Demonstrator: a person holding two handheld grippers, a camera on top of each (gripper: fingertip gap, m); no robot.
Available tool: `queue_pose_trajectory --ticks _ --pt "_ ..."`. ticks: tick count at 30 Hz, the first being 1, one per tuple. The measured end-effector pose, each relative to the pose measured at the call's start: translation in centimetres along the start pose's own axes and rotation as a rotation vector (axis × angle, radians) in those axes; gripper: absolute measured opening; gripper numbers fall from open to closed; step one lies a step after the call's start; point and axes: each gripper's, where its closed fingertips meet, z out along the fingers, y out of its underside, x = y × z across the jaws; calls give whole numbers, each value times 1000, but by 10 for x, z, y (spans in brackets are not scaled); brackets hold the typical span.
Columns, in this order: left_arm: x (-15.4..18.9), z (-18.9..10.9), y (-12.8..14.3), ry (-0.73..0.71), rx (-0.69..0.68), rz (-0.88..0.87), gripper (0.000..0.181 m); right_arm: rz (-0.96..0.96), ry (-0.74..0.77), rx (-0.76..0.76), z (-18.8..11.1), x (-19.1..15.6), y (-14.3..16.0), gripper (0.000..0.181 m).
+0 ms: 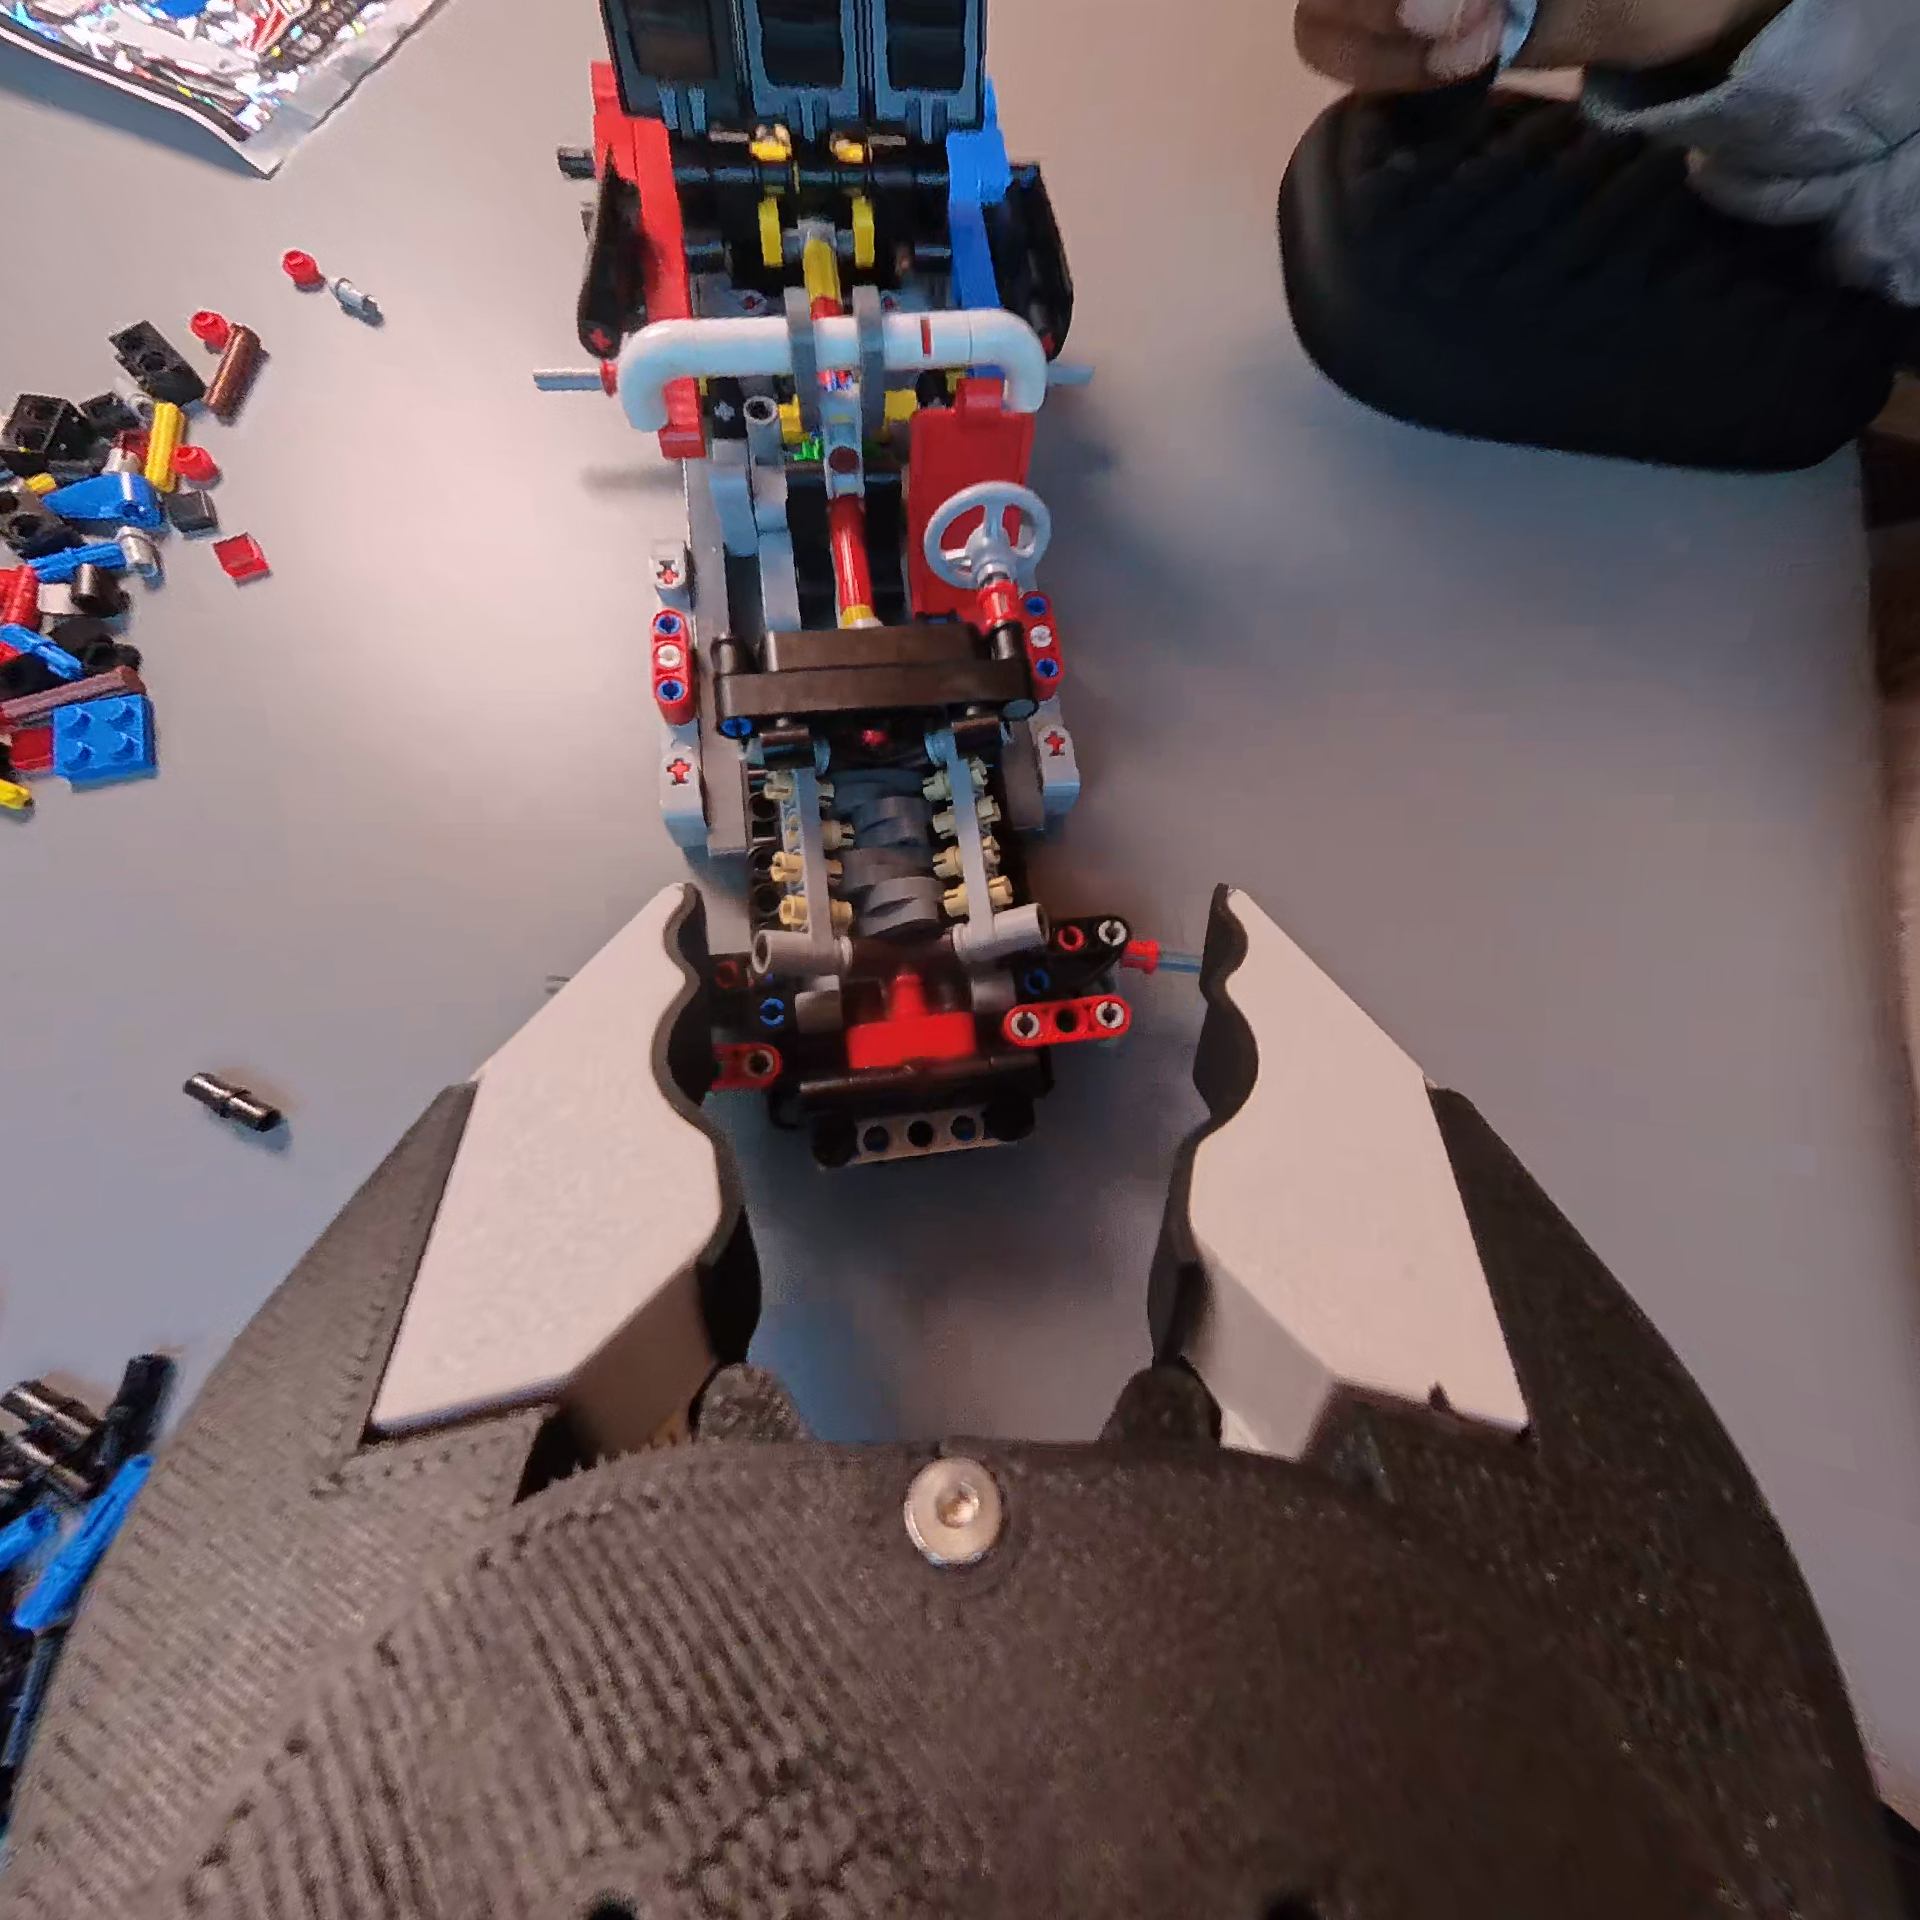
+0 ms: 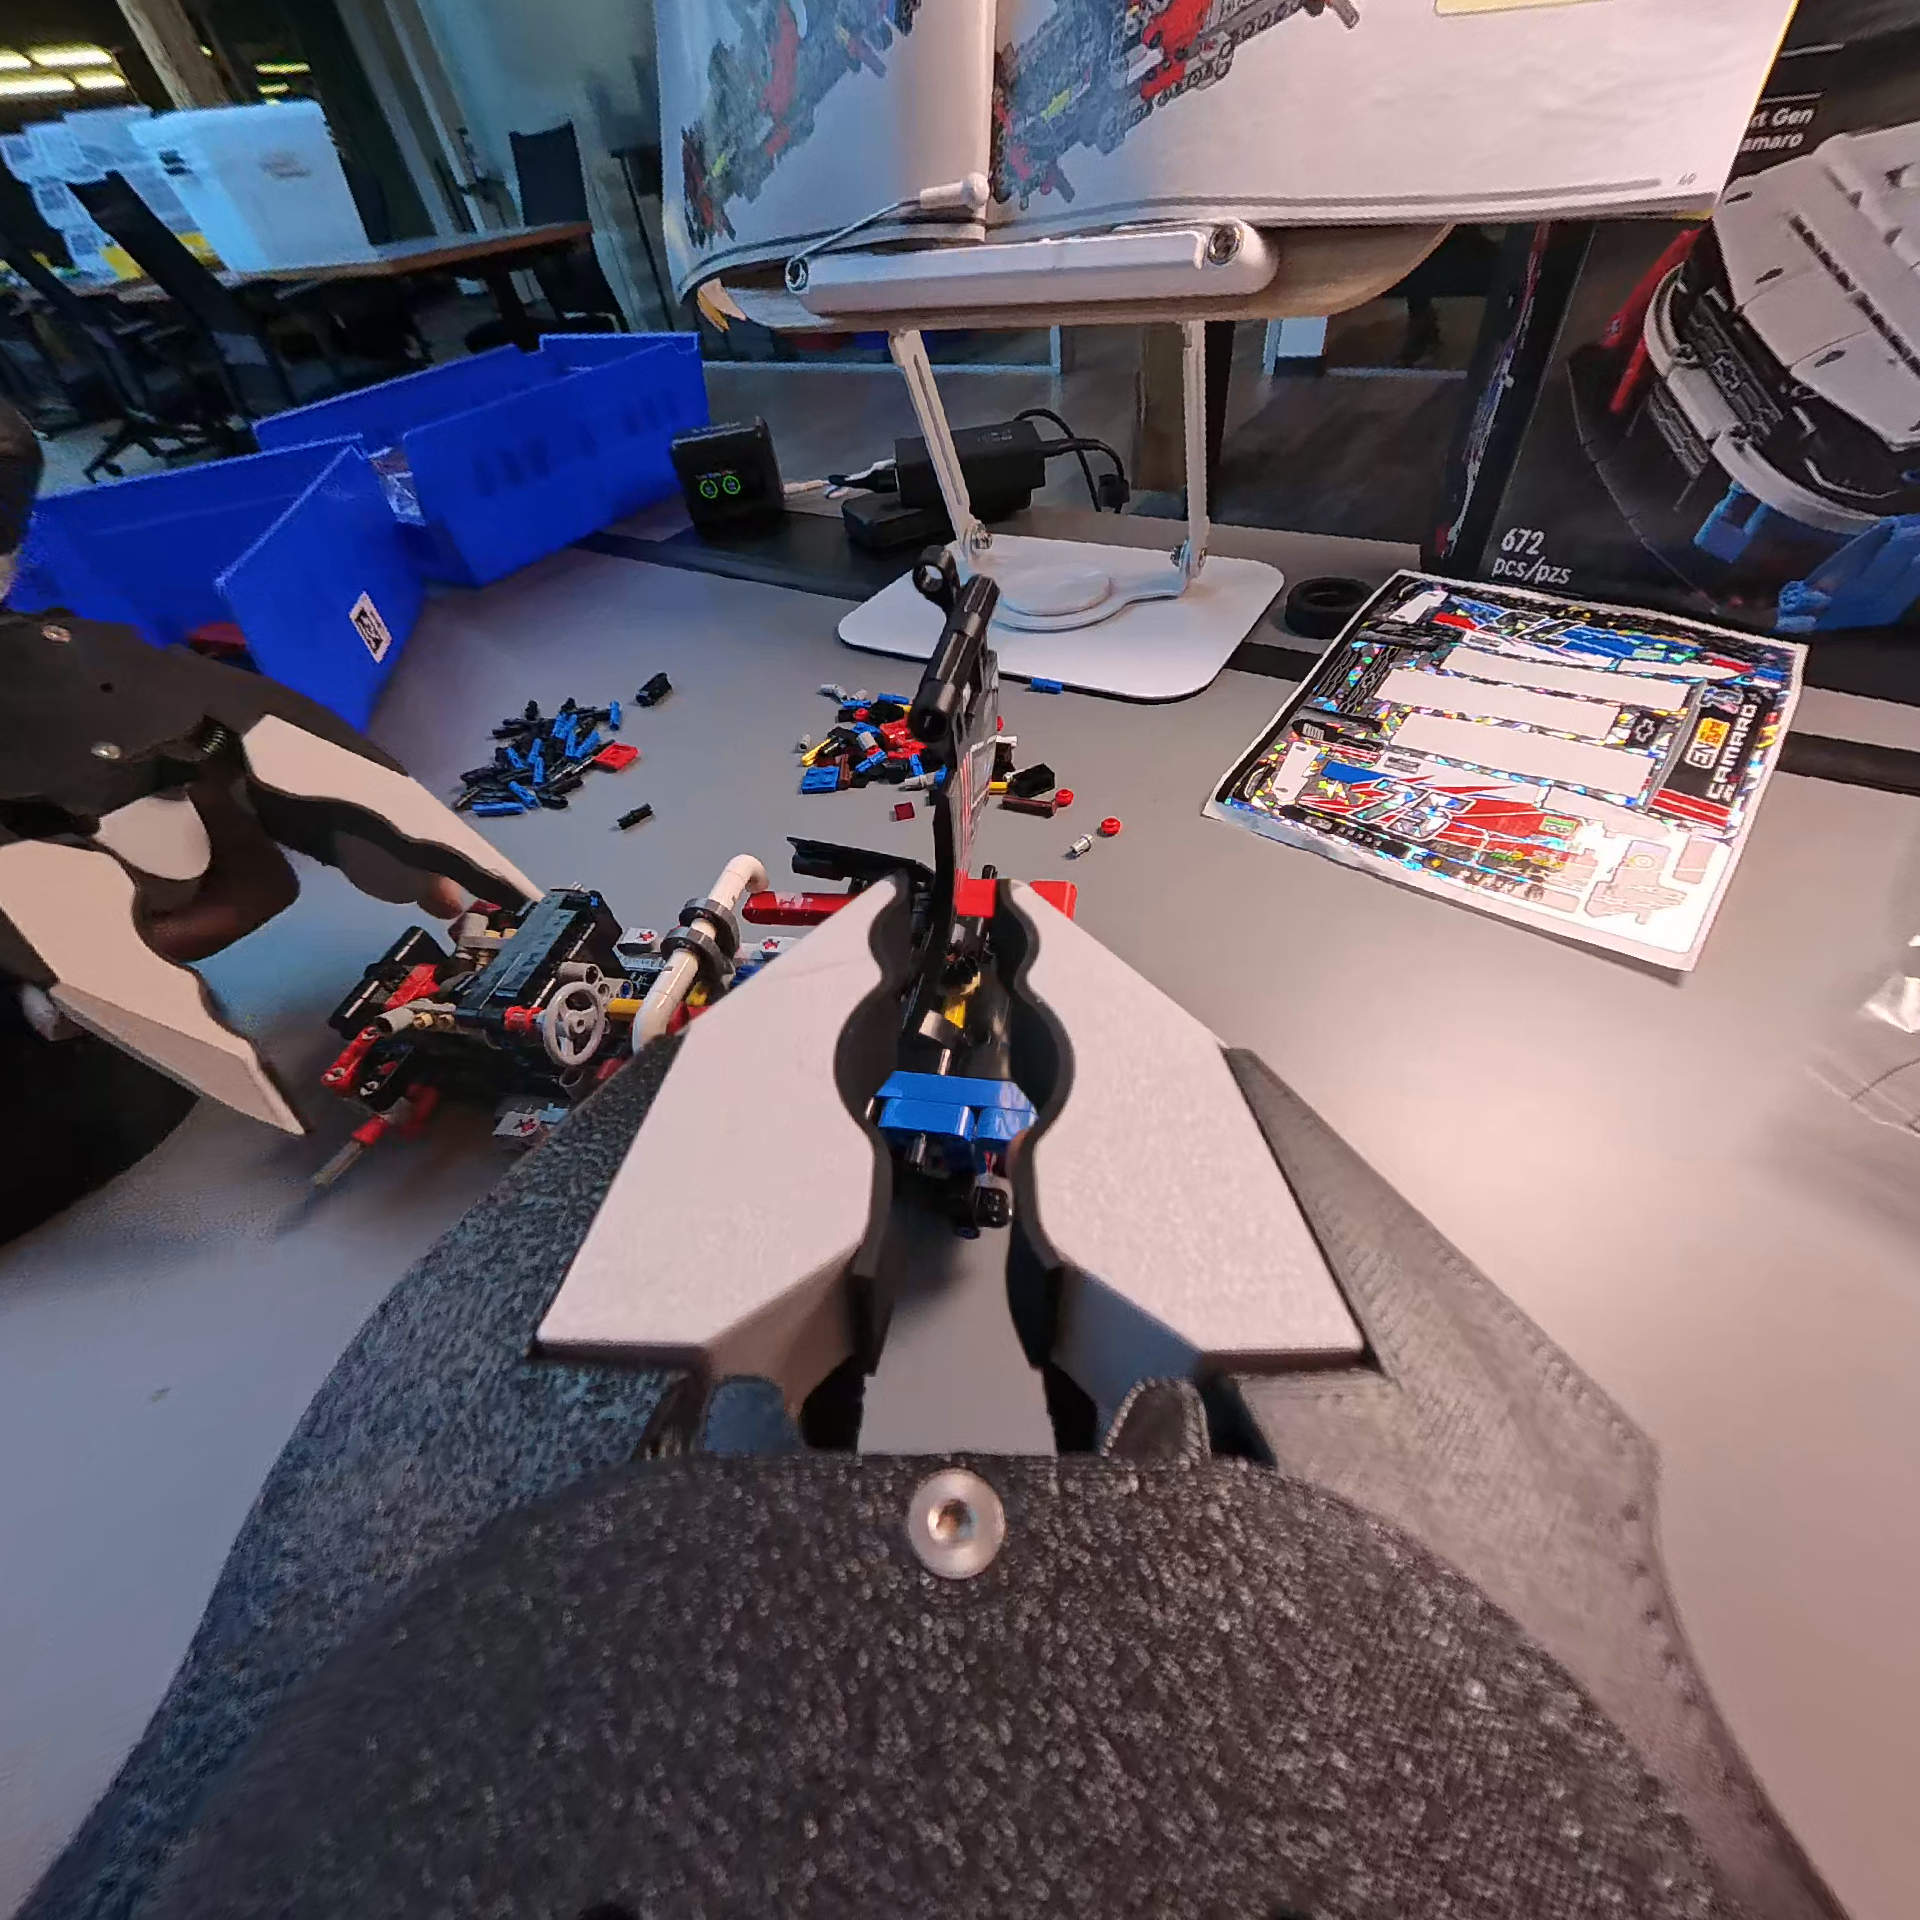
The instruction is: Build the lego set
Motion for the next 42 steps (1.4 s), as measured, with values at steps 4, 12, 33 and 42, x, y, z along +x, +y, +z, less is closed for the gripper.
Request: queue_pose_trajectory --ticks 4,12,33,42 --pt "1 -15 8 -5 18 -6 100 -48 21 49 -6 -1 -25 56" --pt "-7 -35 -5 -61 145 -1 96 -172 123 -56 55 10 -32 46" --pt "-16 -23 44 -109 -64 -14 94 -143 215 13 57 13 -30 22" --pt "-23 -17 45 -173 -80 47 64 -192 201 42 48 9 -17 3"
